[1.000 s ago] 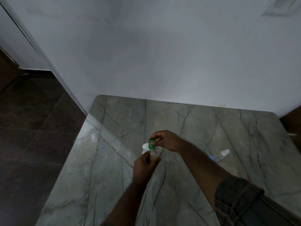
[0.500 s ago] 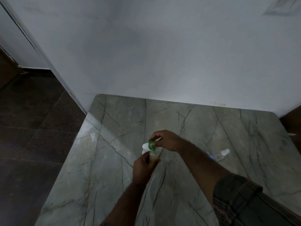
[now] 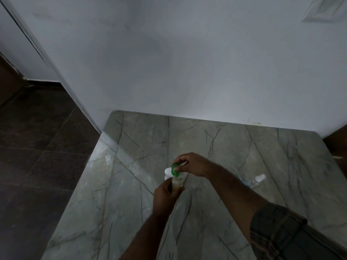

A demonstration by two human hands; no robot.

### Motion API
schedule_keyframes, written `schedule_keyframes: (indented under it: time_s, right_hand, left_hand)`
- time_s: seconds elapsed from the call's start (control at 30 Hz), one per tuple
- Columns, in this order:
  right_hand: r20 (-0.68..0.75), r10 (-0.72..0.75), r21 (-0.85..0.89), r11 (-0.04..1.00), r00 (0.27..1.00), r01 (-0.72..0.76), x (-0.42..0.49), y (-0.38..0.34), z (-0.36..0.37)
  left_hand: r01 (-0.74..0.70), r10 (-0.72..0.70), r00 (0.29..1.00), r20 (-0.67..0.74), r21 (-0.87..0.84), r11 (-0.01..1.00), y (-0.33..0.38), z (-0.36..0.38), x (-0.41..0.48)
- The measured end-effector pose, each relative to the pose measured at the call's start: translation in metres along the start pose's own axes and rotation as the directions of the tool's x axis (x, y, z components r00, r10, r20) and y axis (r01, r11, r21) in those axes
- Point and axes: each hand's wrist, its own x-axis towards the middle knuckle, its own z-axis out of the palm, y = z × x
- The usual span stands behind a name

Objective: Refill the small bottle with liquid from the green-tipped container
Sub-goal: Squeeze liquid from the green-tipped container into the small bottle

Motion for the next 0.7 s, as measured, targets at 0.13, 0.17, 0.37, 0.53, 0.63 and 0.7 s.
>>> schedule_keyframes:
  time_s: [0.13,0.17,0.37,0.53,0.63,0.7]
  right_hand:
    - [-0.092,0.031,0.152,0.988,0.995,-0.017,-0.009,0.001,0.004]
    - [-0.156,0.075,0.259,0.965,0.985,-0.032,-0.013,0.004,0.007]
    - [-0.742,0.339,0.278,0.941,0.579,-0.194,-0.078,0.093,0.021]
    - [-0.76,0.409,0.112,0.849,0.506,-0.517,-0.127,0.172,0.017]
    - [-0.731,0.404,0.032,0.826,0.551,-0.563,-0.129,0.19,0.018]
    - [-0.705,0.428,0.024,0.811,0.565,-0.584,-0.125,0.195,0.016]
  left_hand:
    - [0.014,-0.014,1.0,-0.001,0.01,1.0,-0.001,0.002,-0.001]
    - [0.016,-0.016,1.0,0.002,0.017,1.0,-0.002,0.003,-0.001]
    - [0.029,-0.028,1.0,-0.013,0.084,0.996,-0.006,0.004,0.001]
    - [0.067,-0.068,0.998,0.004,0.102,0.993,-0.004,0.014,-0.005]
    - [0.064,-0.066,0.997,0.025,0.092,0.994,-0.004,0.023,-0.009]
    - [0.069,-0.073,0.997,0.03,0.109,0.992,-0.003,0.026,-0.011]
